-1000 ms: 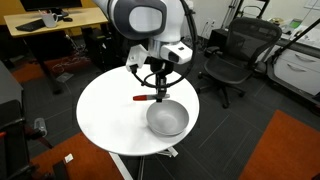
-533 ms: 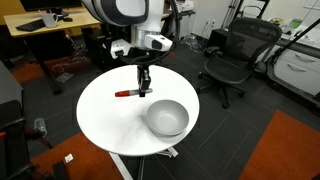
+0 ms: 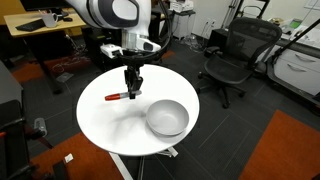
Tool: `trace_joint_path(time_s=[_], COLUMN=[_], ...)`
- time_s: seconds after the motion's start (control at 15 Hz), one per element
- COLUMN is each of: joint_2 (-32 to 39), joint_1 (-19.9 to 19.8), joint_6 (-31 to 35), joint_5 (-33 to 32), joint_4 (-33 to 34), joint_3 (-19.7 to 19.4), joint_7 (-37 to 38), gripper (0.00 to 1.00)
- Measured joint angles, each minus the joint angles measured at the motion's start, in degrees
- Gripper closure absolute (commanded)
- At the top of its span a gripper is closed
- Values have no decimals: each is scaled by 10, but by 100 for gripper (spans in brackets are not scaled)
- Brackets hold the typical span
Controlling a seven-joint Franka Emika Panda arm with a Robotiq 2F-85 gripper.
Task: Take the orange marker out of the grey bowl
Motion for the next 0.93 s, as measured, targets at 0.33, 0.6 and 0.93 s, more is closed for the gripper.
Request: trace_joint_path(time_s=[0.33,0.6,0.93], joint_2=[3,4,4], joint_1=[-4,-7,-6], joint_6=[132,249,314], joint_5=[-25,-26,-25], joint_4=[-67,-137,-190], joint_3=[0,0,0], joint_7=[-16,-29,-36], gripper=[95,95,43])
